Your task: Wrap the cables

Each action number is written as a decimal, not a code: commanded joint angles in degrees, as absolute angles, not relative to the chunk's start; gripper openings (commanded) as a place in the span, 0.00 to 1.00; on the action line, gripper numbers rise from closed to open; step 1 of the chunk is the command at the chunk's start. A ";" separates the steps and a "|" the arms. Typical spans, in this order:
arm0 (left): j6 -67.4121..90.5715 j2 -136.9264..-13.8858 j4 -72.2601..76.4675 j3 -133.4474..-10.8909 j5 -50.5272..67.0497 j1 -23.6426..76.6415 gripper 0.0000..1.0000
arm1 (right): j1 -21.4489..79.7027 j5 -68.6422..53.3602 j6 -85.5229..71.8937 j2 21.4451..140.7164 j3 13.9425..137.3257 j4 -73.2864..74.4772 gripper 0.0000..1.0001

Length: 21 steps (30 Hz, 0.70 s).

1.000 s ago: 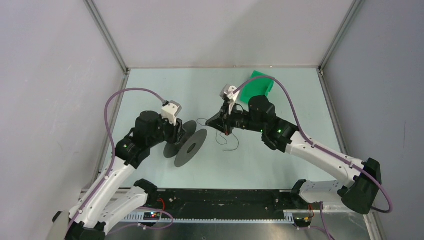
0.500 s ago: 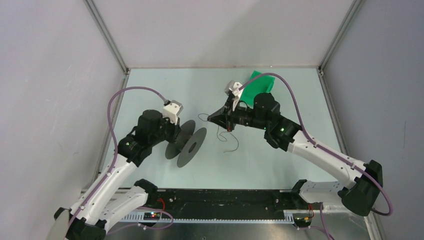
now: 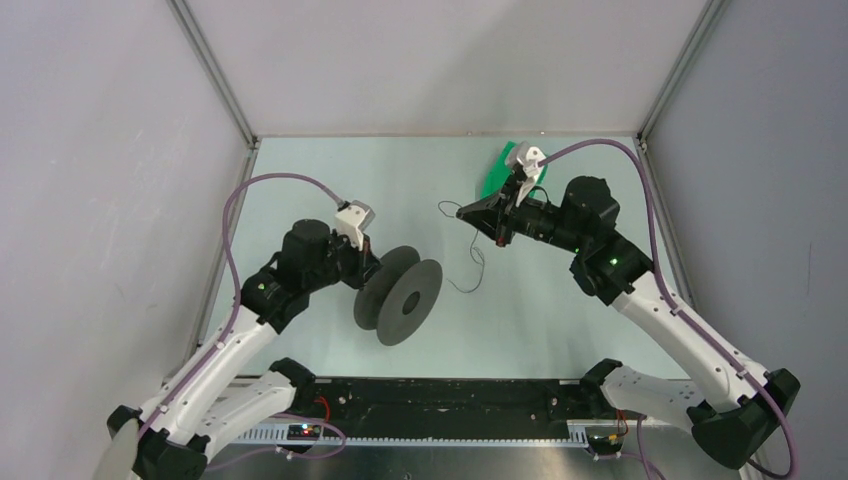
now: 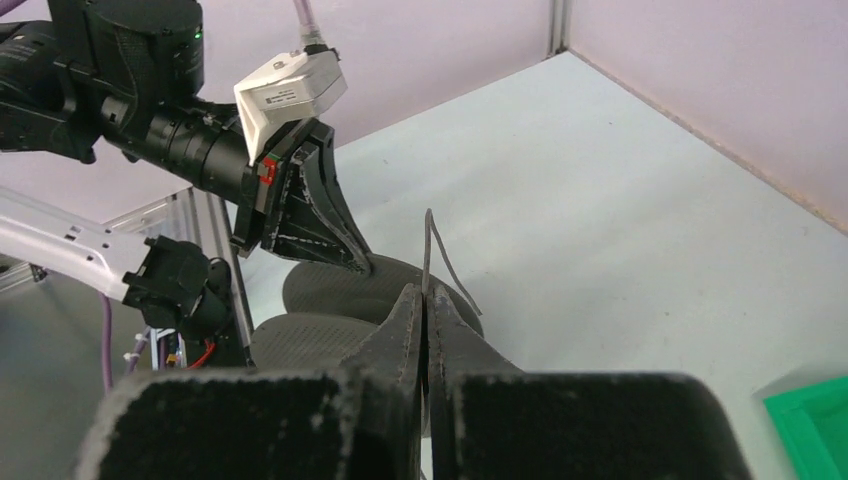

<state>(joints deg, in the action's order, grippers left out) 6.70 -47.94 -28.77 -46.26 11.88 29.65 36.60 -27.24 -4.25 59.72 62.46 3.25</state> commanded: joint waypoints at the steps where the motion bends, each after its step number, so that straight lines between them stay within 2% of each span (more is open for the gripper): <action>1: 9.32 -46.86 -21.57 -47.76 13.59 30.66 0.02 | 36.74 -31.01 -4.55 59.51 62.38 3.78 0.00; 6: 8.67 -47.26 -21.56 -46.80 13.76 30.71 0.09 | 37.44 -31.28 -6.12 59.83 60.07 1.02 0.00; 11: 6.62 -48.08 -21.51 -46.19 12.30 30.97 0.20 | 37.57 -31.07 -7.24 60.55 59.12 -1.03 0.00; 21: 4.50 -45.31 -21.67 -46.33 9.54 30.92 0.33 | 42.20 -32.20 -9.11 63.30 56.69 -9.31 0.00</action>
